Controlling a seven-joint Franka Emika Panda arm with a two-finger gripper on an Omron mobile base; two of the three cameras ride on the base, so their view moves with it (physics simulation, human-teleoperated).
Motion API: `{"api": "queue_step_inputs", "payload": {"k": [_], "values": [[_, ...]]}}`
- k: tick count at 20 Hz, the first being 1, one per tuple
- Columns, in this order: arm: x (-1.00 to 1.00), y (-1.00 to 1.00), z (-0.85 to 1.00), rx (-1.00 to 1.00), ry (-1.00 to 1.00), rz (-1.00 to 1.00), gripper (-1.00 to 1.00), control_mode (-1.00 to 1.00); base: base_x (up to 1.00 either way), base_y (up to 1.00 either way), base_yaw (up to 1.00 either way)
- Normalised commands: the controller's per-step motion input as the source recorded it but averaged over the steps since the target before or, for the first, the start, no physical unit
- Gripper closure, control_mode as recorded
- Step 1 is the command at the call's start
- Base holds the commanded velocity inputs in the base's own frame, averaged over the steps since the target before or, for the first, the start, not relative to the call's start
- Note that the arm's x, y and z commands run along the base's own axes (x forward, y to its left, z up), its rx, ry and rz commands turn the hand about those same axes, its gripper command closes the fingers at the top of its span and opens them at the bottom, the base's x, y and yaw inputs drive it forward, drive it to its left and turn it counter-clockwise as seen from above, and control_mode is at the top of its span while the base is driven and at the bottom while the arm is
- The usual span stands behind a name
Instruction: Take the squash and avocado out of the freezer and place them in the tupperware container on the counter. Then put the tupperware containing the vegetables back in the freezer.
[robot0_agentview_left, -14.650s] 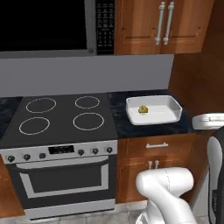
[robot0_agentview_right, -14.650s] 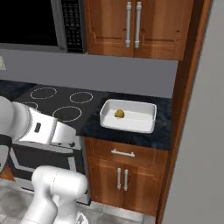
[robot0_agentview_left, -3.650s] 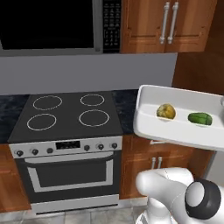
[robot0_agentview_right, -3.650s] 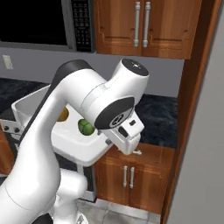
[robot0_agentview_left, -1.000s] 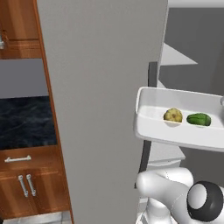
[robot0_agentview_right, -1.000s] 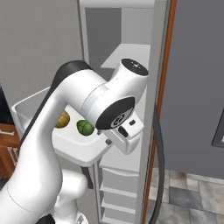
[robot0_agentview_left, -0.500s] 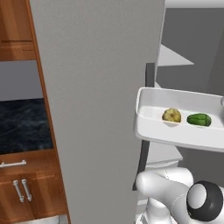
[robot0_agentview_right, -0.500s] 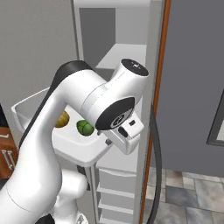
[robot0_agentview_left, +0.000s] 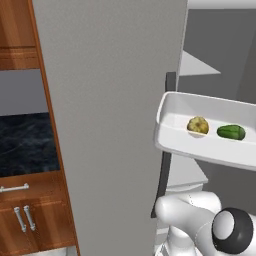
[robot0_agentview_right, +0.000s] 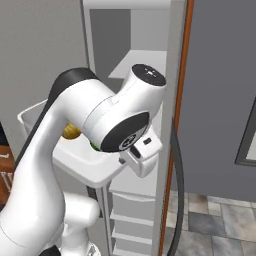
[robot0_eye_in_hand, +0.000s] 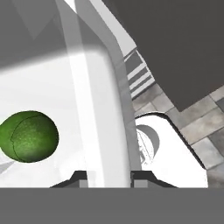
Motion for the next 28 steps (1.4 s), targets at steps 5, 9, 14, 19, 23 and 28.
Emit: {"api": "queue_step_inputs", "payload": {"k": [5, 9, 14, 19, 23, 28], "values": [[0.01, 0.23, 0.35, 0.01, -0.12, -0.24, 1.0, -1.0, 0.0, 0.0, 0.0], [0.01, 0.01, 0.32, 0.06, -0.05, -0.28, 1.0, -1.0, 0.0, 0.0, 0.0], [-0.05, -0.11, 0.04, 0.13, 0.0, -0.23, 1.0, -1.0, 0.0, 0.0, 0.0], [-0.45, -0.21, -0.06, 0.12, 0.0, -0.14, 1.0, -1.0, 0.0, 0.0, 0.0], [-0.66, -0.15, -0.16, 0.1, 0.0, -0.12, 1.0, -1.0, 0.0, 0.0, 0.0], [-0.52, 0.0, -0.04, 0.06, 0.0, -0.14, 1.0, -1.0, 0.0, 0.0, 0.0]]}}
